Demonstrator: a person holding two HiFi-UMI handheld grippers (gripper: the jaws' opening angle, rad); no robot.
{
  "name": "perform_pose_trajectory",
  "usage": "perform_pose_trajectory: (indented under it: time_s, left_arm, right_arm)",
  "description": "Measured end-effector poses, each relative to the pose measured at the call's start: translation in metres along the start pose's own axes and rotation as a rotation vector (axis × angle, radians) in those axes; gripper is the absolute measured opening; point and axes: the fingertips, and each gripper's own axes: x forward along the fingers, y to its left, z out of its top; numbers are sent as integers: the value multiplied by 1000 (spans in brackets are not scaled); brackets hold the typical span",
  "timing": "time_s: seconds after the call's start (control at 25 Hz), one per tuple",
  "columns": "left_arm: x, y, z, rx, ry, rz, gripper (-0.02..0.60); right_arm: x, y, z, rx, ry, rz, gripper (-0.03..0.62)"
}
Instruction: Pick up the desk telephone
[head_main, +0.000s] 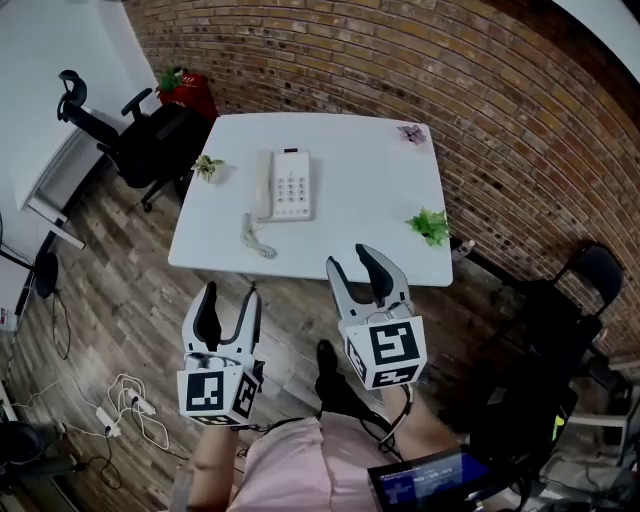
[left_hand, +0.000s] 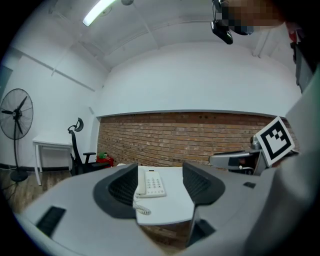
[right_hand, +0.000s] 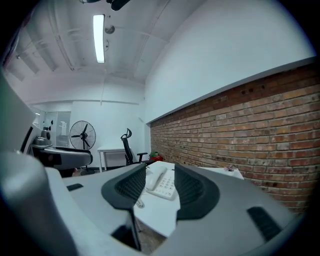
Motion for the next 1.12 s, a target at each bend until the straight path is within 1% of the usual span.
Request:
perform_pose_trajectory:
  time_s: [0.2,0.44,0.6,0.88,1.12]
  left_arm:
    - [63,7,3,5,27,-2,282]
    - [127,8,14,22,28,-16,291]
    - [149,13,26,24,17,-3,291]
    - [171,29,45,26,-5,19,295]
    - [187,43,45,10,-6,20,295]
  right_arm:
    - [52,-32,-1,34,20,14,184]
    - [107,-61,14,43,5,38,184]
    - [132,-73,25,43,-1,53,184]
    - [161,-79,48,34,-36,68,184]
    - [179,-81,47,28,-25,66,184]
